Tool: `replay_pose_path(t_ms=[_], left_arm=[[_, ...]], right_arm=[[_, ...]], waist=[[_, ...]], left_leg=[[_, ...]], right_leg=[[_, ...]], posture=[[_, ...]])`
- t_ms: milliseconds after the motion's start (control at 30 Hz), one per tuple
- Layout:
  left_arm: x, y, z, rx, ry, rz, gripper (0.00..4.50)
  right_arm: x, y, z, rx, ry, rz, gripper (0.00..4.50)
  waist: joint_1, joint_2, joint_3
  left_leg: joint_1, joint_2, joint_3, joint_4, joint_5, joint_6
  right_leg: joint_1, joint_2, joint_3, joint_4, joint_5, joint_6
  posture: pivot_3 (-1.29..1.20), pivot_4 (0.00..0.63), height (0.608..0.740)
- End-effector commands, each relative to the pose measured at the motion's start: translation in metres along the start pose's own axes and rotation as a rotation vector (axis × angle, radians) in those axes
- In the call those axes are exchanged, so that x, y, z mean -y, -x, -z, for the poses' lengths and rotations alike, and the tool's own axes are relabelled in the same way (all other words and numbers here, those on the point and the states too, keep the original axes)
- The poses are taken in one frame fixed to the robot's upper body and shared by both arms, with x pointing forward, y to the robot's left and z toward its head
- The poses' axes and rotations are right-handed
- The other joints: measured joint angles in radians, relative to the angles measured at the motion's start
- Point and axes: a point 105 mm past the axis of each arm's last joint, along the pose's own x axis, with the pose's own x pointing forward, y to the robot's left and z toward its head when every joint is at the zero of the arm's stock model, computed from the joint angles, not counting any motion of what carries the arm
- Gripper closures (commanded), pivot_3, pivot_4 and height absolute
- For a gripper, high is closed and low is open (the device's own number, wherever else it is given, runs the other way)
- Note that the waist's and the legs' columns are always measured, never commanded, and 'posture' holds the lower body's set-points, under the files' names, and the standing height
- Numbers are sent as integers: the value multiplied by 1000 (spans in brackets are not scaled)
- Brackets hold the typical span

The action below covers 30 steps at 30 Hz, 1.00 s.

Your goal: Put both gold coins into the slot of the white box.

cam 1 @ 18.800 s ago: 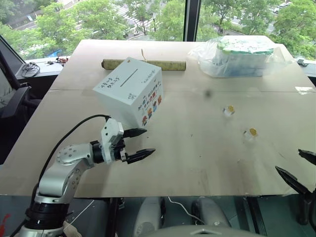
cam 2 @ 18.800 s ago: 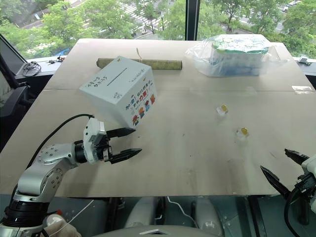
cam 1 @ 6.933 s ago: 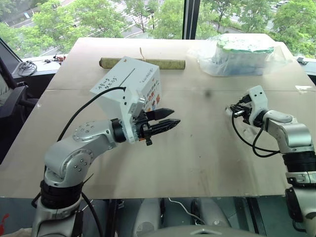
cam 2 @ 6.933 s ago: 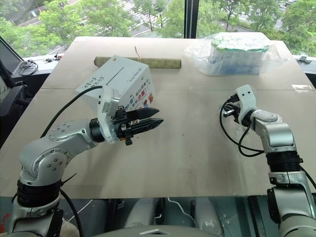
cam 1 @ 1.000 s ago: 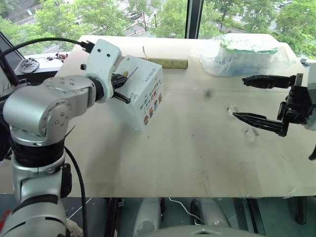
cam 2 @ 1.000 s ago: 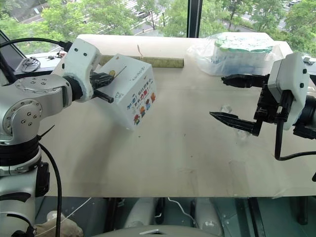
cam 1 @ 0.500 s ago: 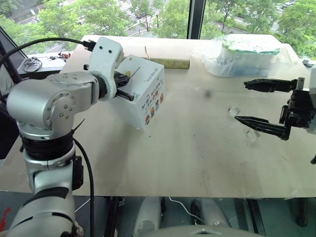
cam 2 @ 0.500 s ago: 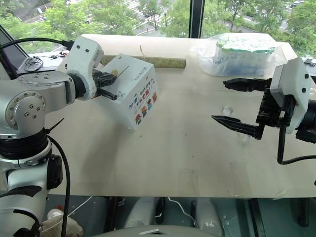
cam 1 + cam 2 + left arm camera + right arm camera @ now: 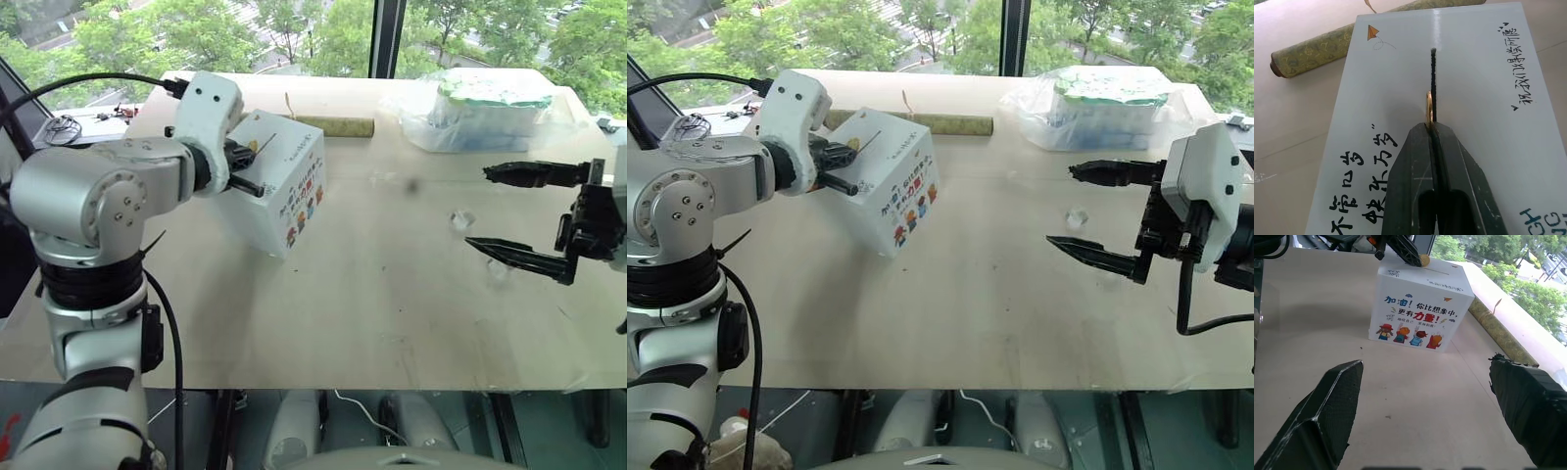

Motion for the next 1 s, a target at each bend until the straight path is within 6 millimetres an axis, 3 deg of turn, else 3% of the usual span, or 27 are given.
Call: replay_pose_path(t_ms=[33,233,800,900,933,1000], left_arm=[[-1,-2,10,-55,-5,-2,4500],[16,-1,6,-35,-24,92,4500],[6,-4,14,-76,6,58,4500],[7,-3,13,-65,14,66,3772],[8,-3,11,-52,18,67,3176],[8,0,4,-13,16,55,2451]], right_arm=[[1,3,-10,19,48,21,80],[2,3,-10,14,47,25,80],[1,4,-8,7,46,32,80],[1,3,-8,6,47,32,14],[1,3,-8,5,47,32,14],[1,3,-8,5,46,32,14]], waist=[[0,0,0],[1,0,0],[2,1,-1],[2,1,-1],[2,1,-1],[4,1,-1]], left_leg=[[0,0,0,0,0,0],[0,0,0,0,0,0],[0,0,0,0,0,0],[0,0,0,1,0,0],[0,0,0,1,0,0],[0,0,0,1,0,0]], right_leg=[[0,0,0,0,0,0],[0,0,0,0,0,0],[0,0,0,0,0,0],[0,0,0,0,0,0],[0,0,0,0,0,0],[0,0,0,0,0,0]], posture=[[0,150,740],[0,150,740],[0,150,740],[0,150,740],[0,150,740],[0,150,740]])
